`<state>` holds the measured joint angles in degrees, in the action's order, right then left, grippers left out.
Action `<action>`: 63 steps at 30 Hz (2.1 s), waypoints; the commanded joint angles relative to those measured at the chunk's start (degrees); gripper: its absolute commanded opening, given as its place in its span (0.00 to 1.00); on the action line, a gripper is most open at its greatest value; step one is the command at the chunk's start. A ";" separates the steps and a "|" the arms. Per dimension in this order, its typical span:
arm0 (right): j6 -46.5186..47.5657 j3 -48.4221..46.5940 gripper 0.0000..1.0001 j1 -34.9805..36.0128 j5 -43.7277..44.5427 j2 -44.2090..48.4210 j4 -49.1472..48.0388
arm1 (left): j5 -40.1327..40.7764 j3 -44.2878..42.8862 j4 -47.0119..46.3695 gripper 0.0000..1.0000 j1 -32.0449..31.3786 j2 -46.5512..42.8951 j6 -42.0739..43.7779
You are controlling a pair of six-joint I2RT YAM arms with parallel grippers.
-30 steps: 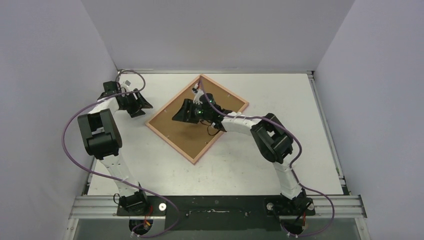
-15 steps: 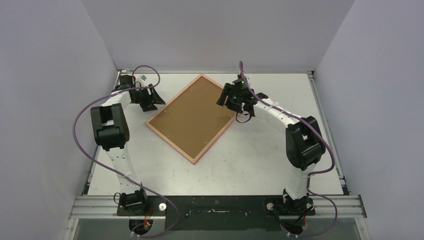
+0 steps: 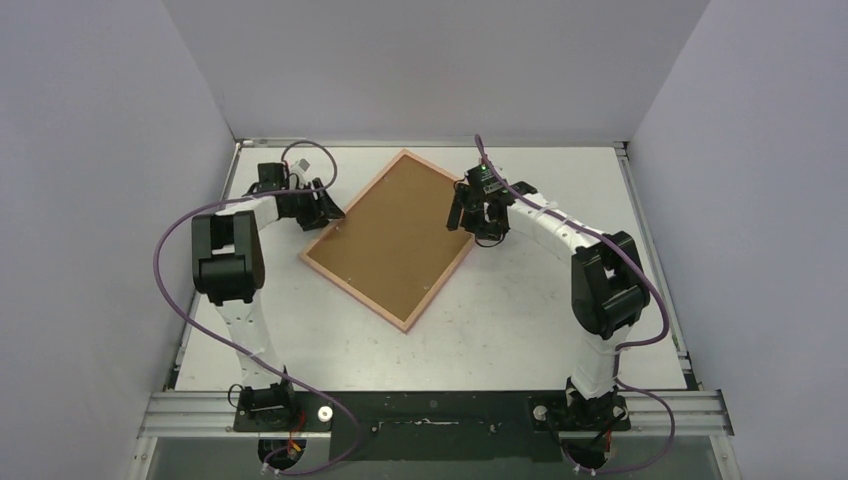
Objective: Put the photo into the frame
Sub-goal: Adjust the photo frame at the center of the board, then turn over the photo frame at the center of the board.
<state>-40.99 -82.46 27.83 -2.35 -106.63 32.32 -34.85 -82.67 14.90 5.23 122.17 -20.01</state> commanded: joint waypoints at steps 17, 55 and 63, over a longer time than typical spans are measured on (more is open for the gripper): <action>1.33 -21.25 0.64 9.60 10.93 -10.34 7.71 | -8.16 33.57 -27.44 0.41 -14.77 -22.31 -26.70; 6.74 -46.61 0.38 21.20 22.40 -33.81 19.01 | 10.02 28.97 12.13 0.83 0.29 -34.37 -14.58; 4.25 -46.04 0.34 21.12 23.30 -33.48 20.57 | 13.70 25.24 20.10 0.97 0.99 -36.22 -8.87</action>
<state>-35.14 -127.15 49.25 17.78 -140.44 51.00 -22.87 -54.61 31.35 5.78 88.07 -31.92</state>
